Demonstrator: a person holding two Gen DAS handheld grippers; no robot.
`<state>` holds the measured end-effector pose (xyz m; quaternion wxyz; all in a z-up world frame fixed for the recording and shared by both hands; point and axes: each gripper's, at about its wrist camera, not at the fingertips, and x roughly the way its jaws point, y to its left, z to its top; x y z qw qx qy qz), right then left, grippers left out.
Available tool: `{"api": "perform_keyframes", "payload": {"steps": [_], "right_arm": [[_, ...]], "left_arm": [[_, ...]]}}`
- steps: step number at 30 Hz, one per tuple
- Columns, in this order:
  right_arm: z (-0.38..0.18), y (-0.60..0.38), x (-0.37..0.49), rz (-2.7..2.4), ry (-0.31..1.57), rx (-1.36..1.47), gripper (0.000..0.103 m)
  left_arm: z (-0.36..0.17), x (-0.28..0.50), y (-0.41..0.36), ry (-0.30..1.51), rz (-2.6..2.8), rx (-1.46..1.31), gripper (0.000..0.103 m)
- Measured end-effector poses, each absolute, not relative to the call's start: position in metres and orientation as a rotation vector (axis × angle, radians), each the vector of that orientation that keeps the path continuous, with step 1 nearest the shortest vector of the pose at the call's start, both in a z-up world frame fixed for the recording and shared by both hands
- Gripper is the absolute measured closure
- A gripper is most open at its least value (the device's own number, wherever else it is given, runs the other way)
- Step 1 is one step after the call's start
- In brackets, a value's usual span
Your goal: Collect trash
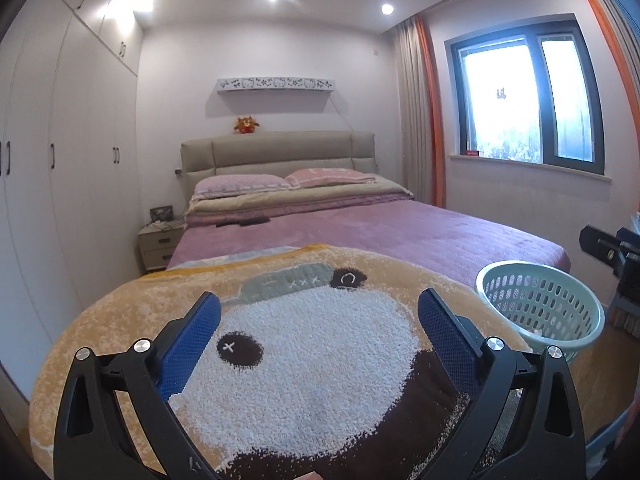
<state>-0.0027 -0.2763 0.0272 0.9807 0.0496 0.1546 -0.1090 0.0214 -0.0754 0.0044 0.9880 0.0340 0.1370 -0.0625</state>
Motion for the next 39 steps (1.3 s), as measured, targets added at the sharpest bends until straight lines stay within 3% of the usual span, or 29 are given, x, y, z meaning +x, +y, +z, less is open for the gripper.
{"api": "perform_keyframes", "payload": {"steps": [39], "right_arm": [[0.027, -0.264, -0.001, -0.188, 0.32, 0.096, 0.025]], "left_arm": [[0.008, 0.021, -0.07, 0.294, -0.115, 0.046, 0.008]]}}
